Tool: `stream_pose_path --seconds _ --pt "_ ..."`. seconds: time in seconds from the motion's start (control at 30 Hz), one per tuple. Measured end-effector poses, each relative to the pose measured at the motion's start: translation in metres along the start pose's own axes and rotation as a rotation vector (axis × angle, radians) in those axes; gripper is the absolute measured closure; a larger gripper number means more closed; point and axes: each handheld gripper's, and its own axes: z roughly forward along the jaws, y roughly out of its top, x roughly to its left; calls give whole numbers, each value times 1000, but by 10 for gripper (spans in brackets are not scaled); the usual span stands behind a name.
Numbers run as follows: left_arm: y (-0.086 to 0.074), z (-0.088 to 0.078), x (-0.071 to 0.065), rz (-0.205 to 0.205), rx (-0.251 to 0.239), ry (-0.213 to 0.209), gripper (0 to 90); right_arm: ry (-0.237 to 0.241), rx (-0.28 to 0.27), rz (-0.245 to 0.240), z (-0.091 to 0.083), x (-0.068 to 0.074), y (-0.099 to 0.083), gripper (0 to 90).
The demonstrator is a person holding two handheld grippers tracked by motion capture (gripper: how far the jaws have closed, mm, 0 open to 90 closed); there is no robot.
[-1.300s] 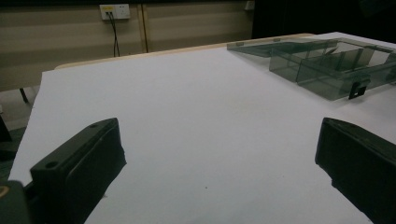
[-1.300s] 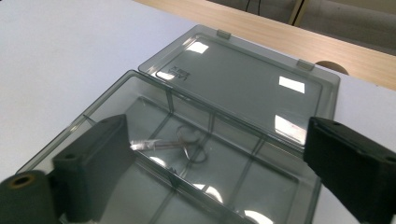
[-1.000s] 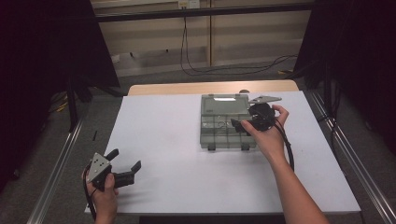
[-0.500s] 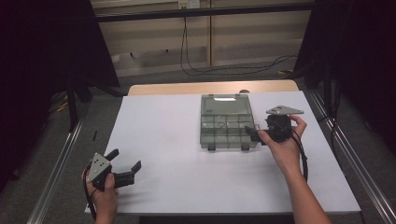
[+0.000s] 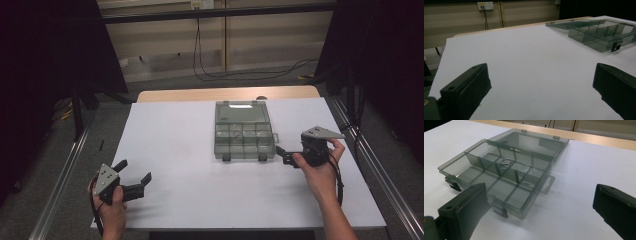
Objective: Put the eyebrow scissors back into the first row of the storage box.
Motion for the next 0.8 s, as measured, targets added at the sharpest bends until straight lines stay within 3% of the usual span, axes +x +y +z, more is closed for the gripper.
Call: stream_pose_path --seconds 0.17,0.8 --pt "0 -1 1 15 9 -3 8 -8 -17 13 -11 -6 -13 0" --pt "0 0 0 12 15 2 8 21 -56 25 -45 -27 -54 0"
